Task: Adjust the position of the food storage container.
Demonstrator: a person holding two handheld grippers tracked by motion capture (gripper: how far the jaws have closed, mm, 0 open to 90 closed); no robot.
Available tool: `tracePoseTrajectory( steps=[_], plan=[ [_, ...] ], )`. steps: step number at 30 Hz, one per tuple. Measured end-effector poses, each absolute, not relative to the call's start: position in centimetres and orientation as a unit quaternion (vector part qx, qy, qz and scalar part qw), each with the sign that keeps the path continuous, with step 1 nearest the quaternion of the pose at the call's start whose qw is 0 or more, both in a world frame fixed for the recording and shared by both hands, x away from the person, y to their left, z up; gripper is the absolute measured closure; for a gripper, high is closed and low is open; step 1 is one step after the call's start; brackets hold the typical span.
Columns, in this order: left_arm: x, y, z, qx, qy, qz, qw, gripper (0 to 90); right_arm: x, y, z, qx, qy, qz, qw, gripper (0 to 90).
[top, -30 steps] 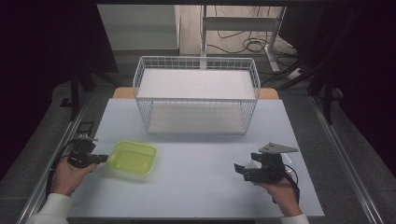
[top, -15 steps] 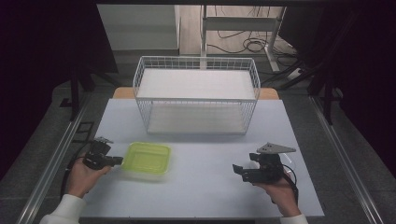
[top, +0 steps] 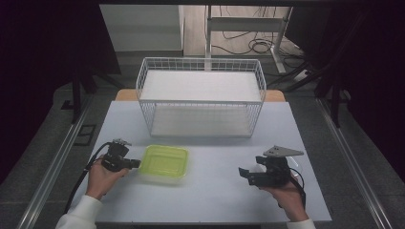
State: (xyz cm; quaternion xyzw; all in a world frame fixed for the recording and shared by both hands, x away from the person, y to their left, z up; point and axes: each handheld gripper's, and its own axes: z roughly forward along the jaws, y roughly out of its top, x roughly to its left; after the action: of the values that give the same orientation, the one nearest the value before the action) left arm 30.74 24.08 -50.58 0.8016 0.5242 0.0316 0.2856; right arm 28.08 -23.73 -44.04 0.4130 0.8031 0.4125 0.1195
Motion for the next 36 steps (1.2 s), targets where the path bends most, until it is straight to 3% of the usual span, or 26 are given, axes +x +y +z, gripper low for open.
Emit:
tracePoseTrajectory(
  steps=[25, 36],
  plan=[
    [32.8, 15.1, -51.1, 0.819, 0.481, -0.015, 0.314, 90.0, 28.2, -23.6, -44.4, 0.412, 0.808, 0.405, 0.119, 17.9],
    [32.2, 15.8, -50.1, 0.807, 0.486, 0.005, 0.335, 90.0, 28.2, -23.6, -44.4, 0.414, 0.805, 0.407, 0.118, 17.8]
  ],
)
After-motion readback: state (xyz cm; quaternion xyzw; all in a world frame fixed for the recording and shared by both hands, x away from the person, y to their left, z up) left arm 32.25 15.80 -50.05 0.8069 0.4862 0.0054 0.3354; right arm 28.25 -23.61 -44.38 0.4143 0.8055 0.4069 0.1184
